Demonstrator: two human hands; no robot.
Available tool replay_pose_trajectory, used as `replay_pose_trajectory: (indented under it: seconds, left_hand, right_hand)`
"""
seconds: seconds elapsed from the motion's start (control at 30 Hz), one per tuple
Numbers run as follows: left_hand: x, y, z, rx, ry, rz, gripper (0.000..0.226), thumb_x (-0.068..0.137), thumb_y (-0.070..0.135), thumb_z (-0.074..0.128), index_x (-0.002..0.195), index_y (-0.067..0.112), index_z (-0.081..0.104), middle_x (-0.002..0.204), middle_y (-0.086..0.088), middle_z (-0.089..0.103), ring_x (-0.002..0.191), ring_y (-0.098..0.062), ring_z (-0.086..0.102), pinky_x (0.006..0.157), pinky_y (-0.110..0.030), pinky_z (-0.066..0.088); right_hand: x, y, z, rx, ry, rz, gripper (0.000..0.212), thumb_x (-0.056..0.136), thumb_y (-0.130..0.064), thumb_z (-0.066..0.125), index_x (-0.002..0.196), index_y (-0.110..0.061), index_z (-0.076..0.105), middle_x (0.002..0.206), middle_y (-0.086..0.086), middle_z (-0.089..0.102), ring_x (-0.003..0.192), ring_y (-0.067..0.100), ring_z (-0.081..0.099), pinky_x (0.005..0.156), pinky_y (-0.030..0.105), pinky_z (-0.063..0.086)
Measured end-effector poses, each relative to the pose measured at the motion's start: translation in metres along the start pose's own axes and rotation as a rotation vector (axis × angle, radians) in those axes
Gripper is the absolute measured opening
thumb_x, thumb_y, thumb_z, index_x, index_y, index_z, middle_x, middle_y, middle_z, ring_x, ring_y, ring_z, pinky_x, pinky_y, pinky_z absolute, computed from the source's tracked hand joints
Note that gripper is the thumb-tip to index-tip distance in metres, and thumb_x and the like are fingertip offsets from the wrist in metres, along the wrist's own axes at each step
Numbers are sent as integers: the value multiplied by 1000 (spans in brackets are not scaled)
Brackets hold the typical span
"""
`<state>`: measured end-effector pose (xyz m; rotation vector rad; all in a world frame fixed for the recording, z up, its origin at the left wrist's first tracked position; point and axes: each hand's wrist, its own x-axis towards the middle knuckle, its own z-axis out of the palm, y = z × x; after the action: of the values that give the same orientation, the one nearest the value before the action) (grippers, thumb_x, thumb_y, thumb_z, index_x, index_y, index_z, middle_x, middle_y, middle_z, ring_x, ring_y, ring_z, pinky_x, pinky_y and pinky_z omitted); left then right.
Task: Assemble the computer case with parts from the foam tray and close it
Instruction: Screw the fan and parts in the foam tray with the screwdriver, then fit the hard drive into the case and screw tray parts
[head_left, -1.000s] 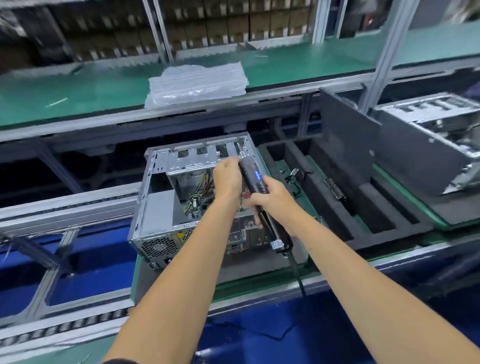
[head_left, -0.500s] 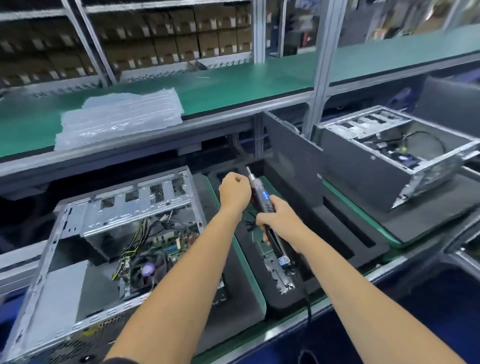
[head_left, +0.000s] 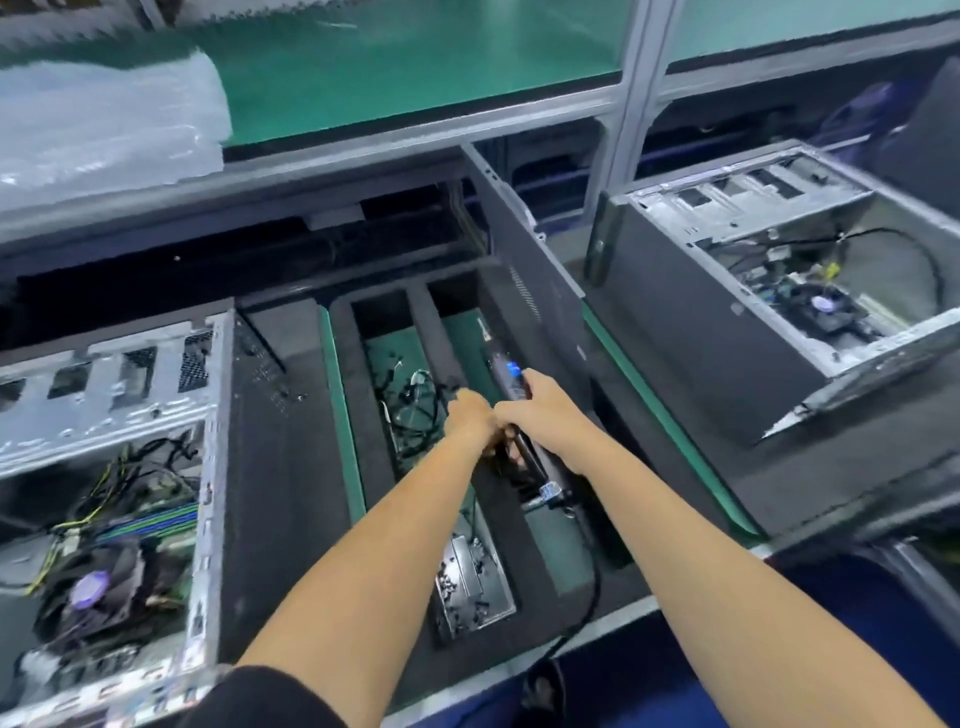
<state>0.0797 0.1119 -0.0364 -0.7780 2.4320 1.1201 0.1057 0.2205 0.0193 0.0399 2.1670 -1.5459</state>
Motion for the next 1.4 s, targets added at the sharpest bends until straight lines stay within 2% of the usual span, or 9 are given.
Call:
replay_pose_trajectory:
  seconds: [0.1, 0.27, 0.4, 0.5, 0.8, 0.97, 1.1, 1.23, 1.4]
  left_hand:
    - [7, 3, 1, -7, 11, -8, 10, 92, 2, 47, 90, -3, 55, 110, -22, 59, 91, -33, 61, 71, -33, 47]
    - [10, 10, 10, -40, -164, -10, 30, 85, -8, 36, 59, 2, 45, 64, -18, 50, 51, -26, 47, 40, -24, 41]
    - [3, 18, 3, 91, -271, 36, 22, 87, -5, 45, 68, 0, 55, 82, -20, 61, 67, -32, 63, 57, -36, 57]
    - [-1, 21, -24, 98, -118, 103, 17, 84, -4, 52, 69, 2, 49, 76, -13, 56, 61, -24, 56, 40, -28, 48]
    - [-37, -1, -203, -354, 170, 304, 24, 72, 28, 64, 71, 10, 49, 67, -8, 44, 55, -20, 45, 42, -24, 39]
    - [-70, -62, -290, -561, 291, 333, 18, 75, 29, 65, 68, 13, 62, 52, 1, 48, 36, -12, 41, 40, -18, 31]
    - [-89, -122, -329, -851, 206, 295, 17, 80, 27, 61, 72, 15, 69, 62, -2, 64, 51, -19, 59, 48, -24, 44]
    - [-91, -178, -348, -1054, 108, 235, 17, 82, 28, 60, 70, 21, 71, 73, -3, 71, 57, -19, 66, 53, -26, 52]
    - [-84, -230, -350, -1026, 84, 140, 15, 77, 35, 65, 79, 22, 71, 73, 0, 73, 58, -17, 69, 49, -24, 51]
  right_hand:
    - [7, 0, -2, 25, -39, 30, 20, 80, -2, 59, 93, -15, 49, 74, 8, 55, 55, 21, 52, 54, 31, 45]
    - [14, -2, -13, 78, -47, 72, 20, 79, -1, 56, 95, -11, 48, 67, 12, 51, 46, 25, 50, 44, 30, 46]
    - [12, -10, -19, 50, -47, 45, 19, 77, -2, 58, 90, -12, 47, 65, 10, 52, 47, 25, 50, 44, 30, 46]
    - [5, -25, -13, 36, -52, 13, 20, 78, -1, 59, 91, -9, 46, 69, 14, 51, 47, 25, 49, 43, 28, 44]
    - [-10, -102, 47, 145, 120, -184, 29, 86, -29, 69, 102, -10, 54, 87, 14, 57, 73, 28, 56, 71, 43, 49]
    - [-29, -136, 107, 170, 160, -203, 36, 90, -33, 68, 109, -7, 51, 93, 16, 55, 74, 27, 55, 65, 35, 47]
    - [-37, -160, 154, 179, 135, -213, 26, 90, -25, 68, 97, -9, 49, 91, 19, 52, 74, 29, 54, 60, 32, 47]
    - [-40, -166, 195, 190, 44, -141, 31, 87, -19, 74, 108, -1, 60, 96, 20, 65, 48, 23, 57, 42, 25, 48]
    - [-38, -157, 231, 173, -84, -83, 22, 80, -14, 79, 94, -9, 62, 63, 1, 69, 44, 19, 59, 46, 26, 50]
